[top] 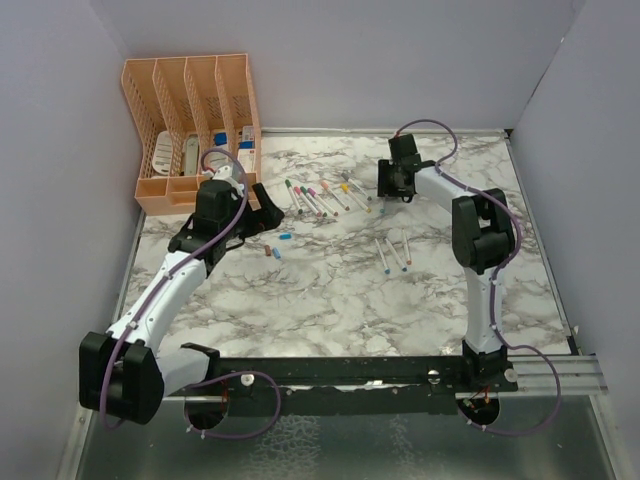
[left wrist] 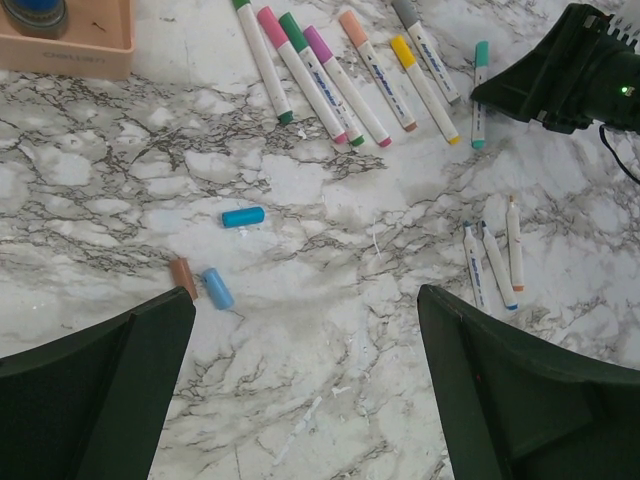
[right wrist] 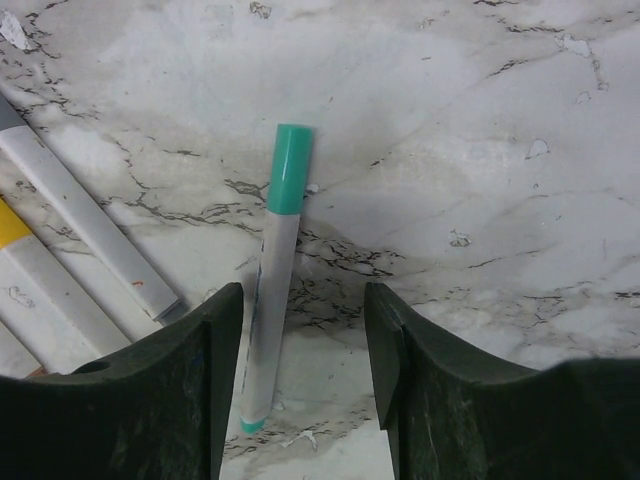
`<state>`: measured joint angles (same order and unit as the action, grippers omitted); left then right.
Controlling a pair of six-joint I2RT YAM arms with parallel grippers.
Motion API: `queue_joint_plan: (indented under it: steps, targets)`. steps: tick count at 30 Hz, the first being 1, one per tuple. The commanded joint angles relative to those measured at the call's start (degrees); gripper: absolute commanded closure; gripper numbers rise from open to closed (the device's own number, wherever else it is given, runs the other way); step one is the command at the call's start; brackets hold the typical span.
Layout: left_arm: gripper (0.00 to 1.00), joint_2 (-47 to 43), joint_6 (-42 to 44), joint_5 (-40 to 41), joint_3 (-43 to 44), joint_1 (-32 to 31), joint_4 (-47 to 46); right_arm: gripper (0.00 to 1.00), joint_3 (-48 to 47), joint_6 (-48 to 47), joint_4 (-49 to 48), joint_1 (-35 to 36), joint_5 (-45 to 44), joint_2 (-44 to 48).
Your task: Open the pen caps
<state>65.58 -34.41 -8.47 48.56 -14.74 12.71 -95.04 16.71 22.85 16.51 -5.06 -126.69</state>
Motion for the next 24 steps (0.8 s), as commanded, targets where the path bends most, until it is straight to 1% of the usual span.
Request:
queue_joint_plan:
  steps: [1,6,9,10,11,14,17,20,24]
  targets:
    - [0.03,1.1,-0.4,-1.8,0.8,-0.1,-2.2,0.52,-1.0,0.4,4.1,0.1,0.8,-3.6]
    - [0.03,2.3,-0.5,-3.3,1.4,-0.2,-3.5,0.69,-1.3,0.8,6.5,0.1,1.0,-5.0]
    - [0.03,2.8,-0.4,-3.9,1.7,-0.2,-3.7,0.85,-0.5,1.1,6.4,0.1,1.5,-4.8]
    - [0.03,2.9,-0.4,-3.9,1.9,-0.2,-3.7,0.94,-0.2,1.3,6.3,0.1,1.3,-4.7]
    - [0.03,3.0,-0.4,-3.9,2.0,-0.2,-3.8,0.98,-0.1,1.5,6.2,0.1,0.9,-4.6]
    - [0.04,3.6,-0.6,-4.4,2.4,-0.2,-4.1,0.99,1.3,1.3,4.1,0.0,-0.4,-1.9]
    - [0.06,4.4,-1.5,-6.1,2.5,-0.3,-5.2,0.99,7.1,-0.9,-3.9,0.1,0.9,5.4]
    - [0.07,5.2,-3.4,-7.4,1.7,-0.9,-8.3,0.99,14.9,-2.9,-11.8,0.1,5.8,15.2]
    - [0.08,8.3,-5.5,-8.6,2.9,-2.6,-12.0,0.99,21.6,-3.7,-13.4,1.1,13.4,25.4]
